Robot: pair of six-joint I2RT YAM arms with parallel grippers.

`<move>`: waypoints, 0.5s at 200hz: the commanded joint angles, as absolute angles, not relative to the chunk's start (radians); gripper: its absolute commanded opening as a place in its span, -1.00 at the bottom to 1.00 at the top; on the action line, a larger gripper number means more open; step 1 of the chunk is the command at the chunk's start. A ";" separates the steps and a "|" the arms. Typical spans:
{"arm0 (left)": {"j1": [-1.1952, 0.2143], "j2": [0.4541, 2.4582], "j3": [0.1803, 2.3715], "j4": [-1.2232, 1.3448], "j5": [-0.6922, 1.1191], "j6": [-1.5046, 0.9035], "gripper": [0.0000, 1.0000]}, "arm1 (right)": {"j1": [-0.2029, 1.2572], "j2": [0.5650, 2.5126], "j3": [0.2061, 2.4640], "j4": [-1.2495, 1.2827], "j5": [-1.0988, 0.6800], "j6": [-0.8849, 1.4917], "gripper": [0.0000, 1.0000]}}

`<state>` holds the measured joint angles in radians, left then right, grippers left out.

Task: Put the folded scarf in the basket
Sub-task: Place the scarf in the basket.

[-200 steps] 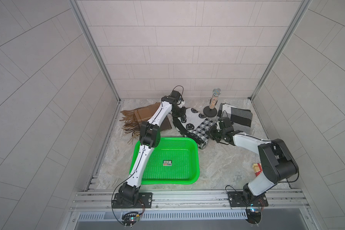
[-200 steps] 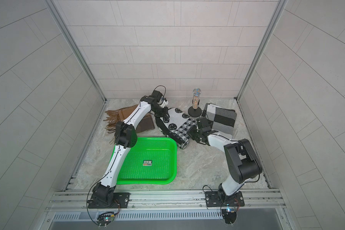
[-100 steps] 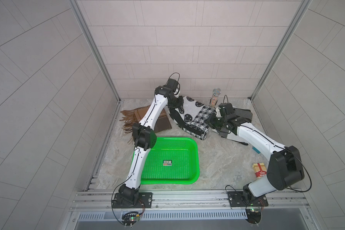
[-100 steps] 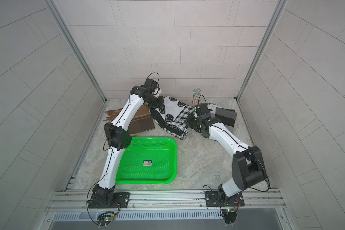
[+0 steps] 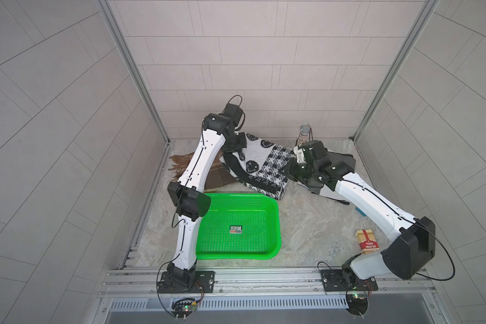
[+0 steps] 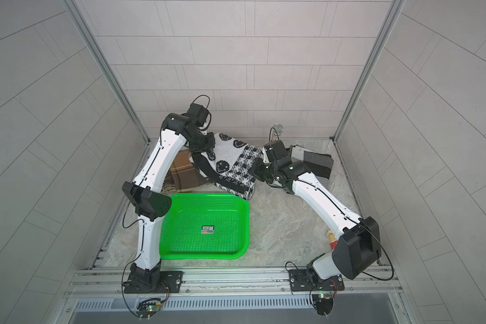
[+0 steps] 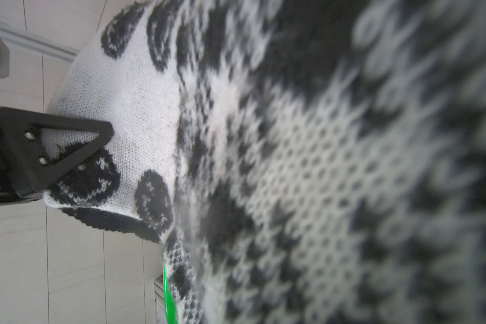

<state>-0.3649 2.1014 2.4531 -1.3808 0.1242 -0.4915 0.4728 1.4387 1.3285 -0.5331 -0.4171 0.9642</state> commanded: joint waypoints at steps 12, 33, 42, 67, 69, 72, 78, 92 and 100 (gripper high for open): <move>-0.335 1.806 2.059 -1.243 0.042 -0.554 -1.00 | 0.550 1.366 1.294 -0.590 -0.378 0.944 -1.00; -0.335 1.622 1.771 -1.104 0.039 -0.582 -1.00 | 0.615 1.340 1.267 -0.589 -0.358 0.945 -1.00; -0.334 1.550 1.670 -1.064 0.028 -0.595 -1.00 | 0.640 1.333 1.257 -0.588 -0.354 0.945 -1.00; -0.333 1.402 1.489 -1.038 0.013 -0.617 -1.00 | 0.711 1.316 1.216 -0.582 -0.335 0.950 -1.00; -0.332 1.393 1.477 -1.039 0.012 -0.619 -1.00 | 0.716 1.315 1.211 -0.580 -0.335 0.950 -1.00; -0.333 1.380 1.459 -1.039 0.012 -0.620 -1.00 | 0.724 1.313 1.203 -0.575 -0.335 0.953 -1.00; -0.332 1.353 1.426 -1.040 0.010 -0.623 -1.00 | 0.736 1.311 1.192 -0.570 -0.334 0.956 -1.00; -0.332 1.299 1.357 -1.045 0.000 -0.631 -1.00 | 0.768 1.308 1.169 -0.559 -0.325 0.960 -1.00; -0.332 1.274 1.323 -1.047 -0.003 -0.638 -1.00 | 0.784 1.309 1.157 -0.553 -0.324 0.963 -1.00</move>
